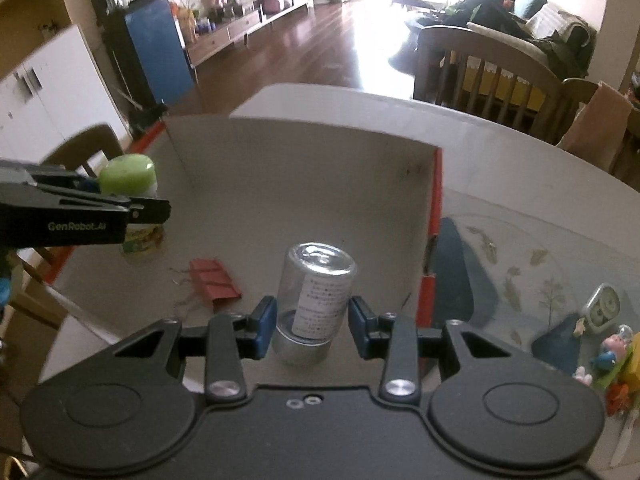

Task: Organize rigid objects
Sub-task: 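Open both tools to release the jar and cup into the shoebox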

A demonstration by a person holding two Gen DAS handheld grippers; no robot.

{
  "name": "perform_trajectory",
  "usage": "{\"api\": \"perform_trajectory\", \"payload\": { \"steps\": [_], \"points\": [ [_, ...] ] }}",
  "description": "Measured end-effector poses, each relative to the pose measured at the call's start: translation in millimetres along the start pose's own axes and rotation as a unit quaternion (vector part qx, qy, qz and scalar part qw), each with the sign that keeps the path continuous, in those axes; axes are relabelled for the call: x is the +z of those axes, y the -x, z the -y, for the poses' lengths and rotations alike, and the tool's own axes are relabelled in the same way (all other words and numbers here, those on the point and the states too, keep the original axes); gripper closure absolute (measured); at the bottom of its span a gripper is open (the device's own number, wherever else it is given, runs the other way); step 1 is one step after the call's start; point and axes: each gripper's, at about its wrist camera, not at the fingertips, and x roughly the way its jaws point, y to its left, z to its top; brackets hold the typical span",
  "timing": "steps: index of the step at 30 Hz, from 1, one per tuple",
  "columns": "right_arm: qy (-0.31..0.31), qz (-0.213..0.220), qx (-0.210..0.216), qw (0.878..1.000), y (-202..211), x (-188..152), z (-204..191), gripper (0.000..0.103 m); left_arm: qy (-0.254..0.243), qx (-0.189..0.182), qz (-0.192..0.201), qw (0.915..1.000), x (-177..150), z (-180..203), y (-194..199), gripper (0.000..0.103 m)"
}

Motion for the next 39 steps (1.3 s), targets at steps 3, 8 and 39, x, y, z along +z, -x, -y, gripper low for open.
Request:
{"api": "perform_trajectory", "payload": {
  "steps": [3, 8, 39],
  "points": [
    [0.014, -0.009, -0.002, 1.000, -11.0, 2.5, -8.0, 0.065, -0.021, 0.002, -0.013, 0.9997, 0.1, 6.3, -12.9, 0.059],
    [0.030, -0.030, 0.009, 0.999, -25.9, 7.5, -15.6, 0.070, -0.028, -0.006, -0.036, 0.9989, -1.9, 6.6, -31.1, 0.059],
    [-0.011, -0.003, 0.043, 0.999, -1.5, 5.0, -5.7, 0.052, -0.028, 0.000, -0.041, 0.9987, 10.5, 0.7, -29.9, 0.048]
  ]
}}
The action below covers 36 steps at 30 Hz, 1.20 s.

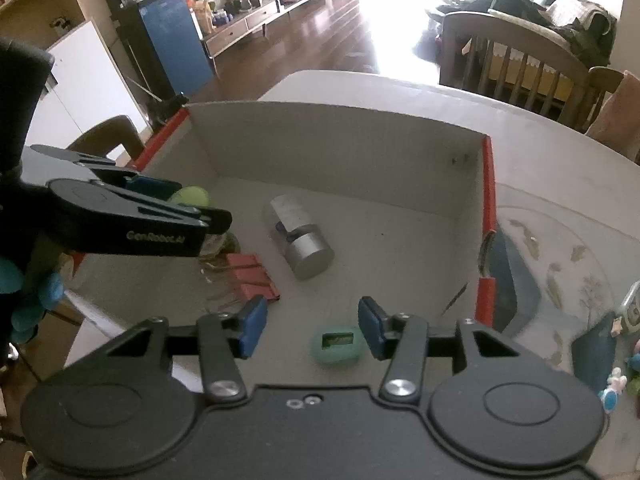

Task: Organize rigid objects
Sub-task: 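Open both tools to release the jar and cup into the shoebox, then move both tools back toward the items on the table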

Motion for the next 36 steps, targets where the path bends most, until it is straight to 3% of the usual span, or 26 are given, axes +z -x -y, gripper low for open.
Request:
{"api": "perform_trajectory", "payload": {
  "steps": [7, 19, 30, 34, 36],
  "points": [
    [-0.003, 0.024, 0.009, 1.000, 23.6, -8.5, 1.5, 0.050, 0.012, -0.011, 0.018, 0.9997, -11.1, 0.5, 27.0, 0.048],
    [-0.014, 0.086, 0.025, 0.996, 80.9, -29.8, 6.8, 0.042, 0.006, -0.041, 0.086, 0.9955, -30.4, 29.2, 91.5, 0.048],
    [-0.052, 0.123, 0.015, 0.991, 123.7, -66.2, 42.1, 0.031, -0.002, -0.075, 0.126, 0.9892, -42.4, 70.3, 130.3, 0.048],
    [-0.060, 0.133, 0.000, 0.989, 137.4, -82.3, 61.6, 0.025, -0.009, -0.082, 0.136, 0.9873, -43.7, 94.7, 136.2, 0.037],
    [-0.063, 0.139, -0.010, 0.988, 143.7, -90.7, 72.2, 0.023, -0.016, -0.087, 0.141, 0.9861, -43.3, 107.7, 137.5, 0.037]
  ]
}}
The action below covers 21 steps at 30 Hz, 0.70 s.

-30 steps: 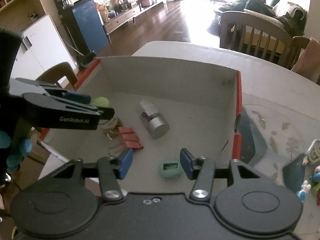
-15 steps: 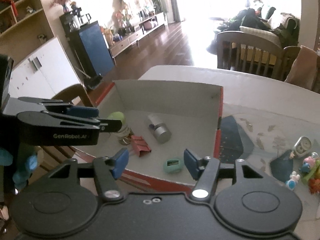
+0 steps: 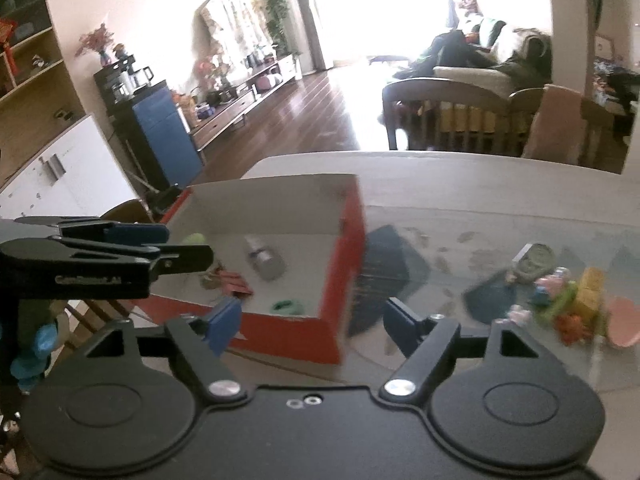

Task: Organize rigid objects
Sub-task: 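Move both tools back toward the items on the table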

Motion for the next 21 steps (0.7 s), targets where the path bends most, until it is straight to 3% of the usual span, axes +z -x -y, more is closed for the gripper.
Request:
{"api": "perform_trajectory", "payload": {
  "steps": [4, 7, 12, 15, 21],
  "points": [
    [-0.010, 0.010, -0.013, 1.000, 15.6, -9.3, 25.3, 0.019, -0.004, -0.018, -0.003, 0.9998, 1.8, 26.3, -6.4, 0.035],
    [-0.022, 0.014, -0.025, 0.999, 24.3, -15.1, 47.0, 0.018, -0.010, -0.028, 0.000, 0.9996, 2.3, 47.3, -13.7, 0.026],
    [-0.040, 0.016, -0.046, 0.998, 33.3, -22.8, 84.1, 0.018, -0.019, -0.044, -0.002, 0.9988, 5.7, 81.3, -29.4, 0.026],
    [-0.052, 0.016, -0.058, 0.997, 40.1, -26.8, 106.6, 0.018, -0.014, -0.053, -0.008, 0.9985, 7.7, 97.7, -40.4, 0.018],
    [-0.065, 0.010, -0.076, 0.995, 46.4, -36.3, 147.8, 0.018, 0.009, -0.076, -0.021, 0.9968, 9.8, 124.3, -66.0, 0.018]
  ]
}}
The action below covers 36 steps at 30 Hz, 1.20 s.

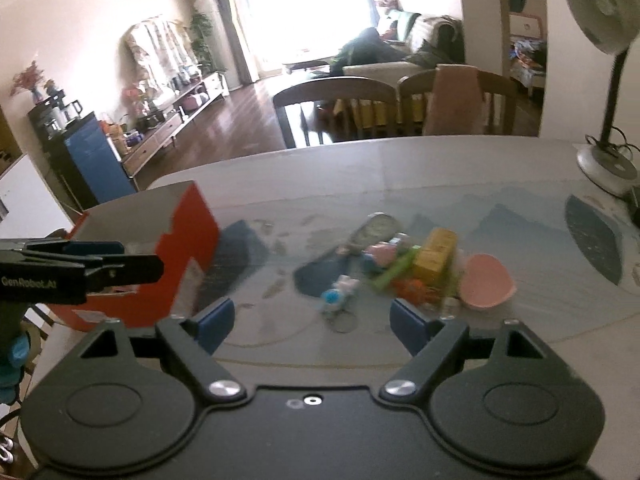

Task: Organize rigid objects
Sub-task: 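Move both tools back toward the items on the table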

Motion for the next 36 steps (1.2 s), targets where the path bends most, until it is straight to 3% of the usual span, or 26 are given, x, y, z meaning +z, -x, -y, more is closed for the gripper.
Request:
{"api": "perform_trajectory", "payload": {
  "steps": [5, 7, 9, 20, 36],
  "points": [
    [-0.002, -0.003, -0.012, 1.000, -3.7, 1.2, 30.2, 0.019, -0.001, 0.000, 0.000, 1.0000, 1.5, 23.6, -25.0, 0.015],
    [-0.004, -0.004, -0.018, 1.000, -6.2, 2.1, 42.4, 0.019, -0.005, -0.001, 0.000, 1.0000, 1.2, 31.6, -33.7, 0.004],
    [-0.004, -0.005, -0.024, 1.000, -9.2, 3.0, 55.1, 0.019, -0.003, -0.006, 0.005, 1.0000, 0.5, 38.8, -42.5, 0.000],
    [-0.015, -0.030, -0.053, 0.998, -42.2, 6.0, 114.1, 0.022, 0.018, -0.014, -0.028, 0.9993, -1.1, 61.7, -99.6, 0.000],
    [-0.002, -0.087, -0.059, 0.995, -99.1, -14.0, 114.4, 0.033, -0.011, 0.041, -0.050, 0.9978, -13.6, 71.7, -176.2, 0.001]
  ]
}}
